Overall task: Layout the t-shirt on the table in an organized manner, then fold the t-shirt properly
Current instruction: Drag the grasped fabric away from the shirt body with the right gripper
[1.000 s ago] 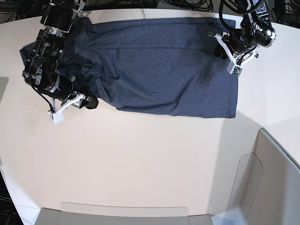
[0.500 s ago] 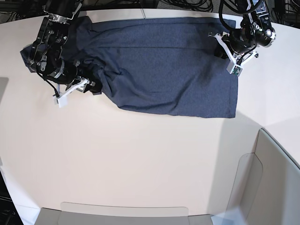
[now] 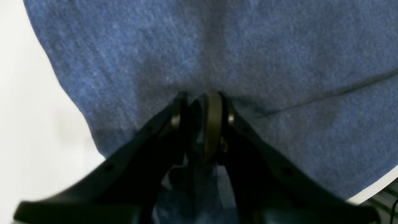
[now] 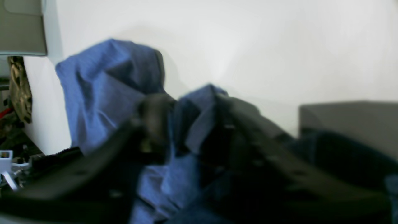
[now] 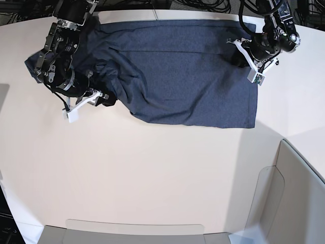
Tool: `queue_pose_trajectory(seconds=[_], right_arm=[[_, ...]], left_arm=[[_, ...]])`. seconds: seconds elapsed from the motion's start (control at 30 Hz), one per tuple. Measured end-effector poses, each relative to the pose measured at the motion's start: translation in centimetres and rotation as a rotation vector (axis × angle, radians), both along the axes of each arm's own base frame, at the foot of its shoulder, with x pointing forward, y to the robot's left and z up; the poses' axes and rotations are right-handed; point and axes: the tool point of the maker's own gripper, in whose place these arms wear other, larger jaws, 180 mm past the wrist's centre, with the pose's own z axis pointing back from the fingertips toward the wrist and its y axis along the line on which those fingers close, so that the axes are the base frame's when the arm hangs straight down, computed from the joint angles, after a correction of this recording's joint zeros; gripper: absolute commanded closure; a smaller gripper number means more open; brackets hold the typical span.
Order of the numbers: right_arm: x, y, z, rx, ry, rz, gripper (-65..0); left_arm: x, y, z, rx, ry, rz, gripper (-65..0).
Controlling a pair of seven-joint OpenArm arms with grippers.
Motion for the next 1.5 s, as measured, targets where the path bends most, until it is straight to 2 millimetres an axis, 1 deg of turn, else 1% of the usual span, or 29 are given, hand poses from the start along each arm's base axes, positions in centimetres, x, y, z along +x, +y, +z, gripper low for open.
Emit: queue_pose_trajectory(seconds=[0.03, 0.07, 0.1, 0.2, 0.4, 0.5, 0.6, 0.7, 0.8, 0.87, 0.93, 1.0, 1.1, 1.13, 1.17, 1.23, 1.27, 1.37, 1.4, 1.43, 1.5], right_arm=[[0.1, 0.0, -0.1, 0.001, 0.003, 0.0, -4.7], [0.4, 0.0, -0.2, 0.004, 0.006, -0.001, -1.7], [0.6, 0.1, -0.3, 0.011, 0.012, 0.0, -0.7], [1.3, 0.2, -0.1, 0.016, 0.007, 0.002, -0.7], [3.7, 0.1, 2.1, 0.015, -0.059, 0.002, -0.2], [5.3, 0.0, 3.8, 0.011, -0.106, 0.005, -0.2], [7.1, 0.0, 6.0, 0.014, -0.17, 0.003, -0.2], [8.1, 0.0, 7.3, 0.018, -0.204, 0.0, -0.2], [8.5, -0.4, 8.8, -0.003, -0.25, -0.006, -0.2], [8.8, -0.6, 10.0, -0.016, -0.286, -0.011, -0.4], [9.6, -1.3, 11.4, -0.028, -0.339, -0.033, -0.5], [10.1, -2.5, 12.1, -0.051, -0.377, -0.061, -0.6], [10.5, -4.5, 12.5, -0.09, -0.415, -0.109, -0.7], [10.8, -5.3, 12.7, -0.113, -0.43, -0.132, -1.7], [11.0, -6.0, 12.7, -0.143, -0.443, -0.156, -4.2], [11.3, -6.8, 12.3, -0.18, -0.437, -0.177, -12.3], [11.4, -7.3, 11.7, -0.205, -0.42, -0.185, -17.6], [11.2, -8.7, 8.9, -0.297, -0.327, -0.197, -33.4], [11.2, -9.1, 8.2, -0.32, -0.305, -0.2, -37.0], [11.3, -9.3, 7.9, -0.329, -0.293, -0.202, -39.2], [11.4, -9.8, 7.5, -0.322, -0.28, -0.217, -40.1]], left_arm=[[0.0, 0.0, 0.0, 0.0, 0.0, 0.0, -10.3], [0.0, 0.0, 0.0, 0.0, 0.0, 0.0, -10.3], [0.0, 0.0, 0.0, 0.0, 0.0, 0.0, -10.3], [0.0, 0.0, 0.0, 0.0, 0.0, 0.0, -10.3], [0.0, 0.0, 0.0, 0.0, 0.0, 0.0, -10.3], [0.0, 0.0, 0.0, 0.001, 0.0, 0.0, -10.3], [0.0, 0.0, 0.0, 0.0, 0.0, 0.0, -10.3], [0.0, 0.0, 0.0, 0.0, 0.0, 0.0, -10.3], [0.0, 0.0, 0.0, 0.0, 0.0, 0.0, -10.3], [0.0, 0.0, 0.0, 0.0, -0.001, 0.0, -10.3], [0.0, 0.0, 0.0, 0.0, -0.002, 0.001, -10.3], [0.0, 0.0, 0.0, 0.0, -0.002, 0.0, -10.3], [0.0, 0.0, 0.0, -0.001, -0.003, 0.002, -10.3], [0.0, 0.0, 0.0, 0.0, -0.002, 0.002, -10.3], [0.0, 0.0, 0.0, 0.0, -0.002, 0.002, -10.3], [0.0, 0.0, 0.0, 0.0, -0.002, 0.001, -10.3], [0.0, 0.0, 0.0, -0.001, -0.003, 0.001, -10.3], [0.1, 0.0, 0.0, -0.001, -0.002, 0.001, -10.3], [0.0, 0.0, 0.0, -0.001, -0.002, 0.001, -10.3], [0.0, 0.0, 0.0, -0.001, -0.002, 0.001, -10.3], [0.0, 0.0, 0.0, -0.001, -0.002, 0.002, -10.3]])
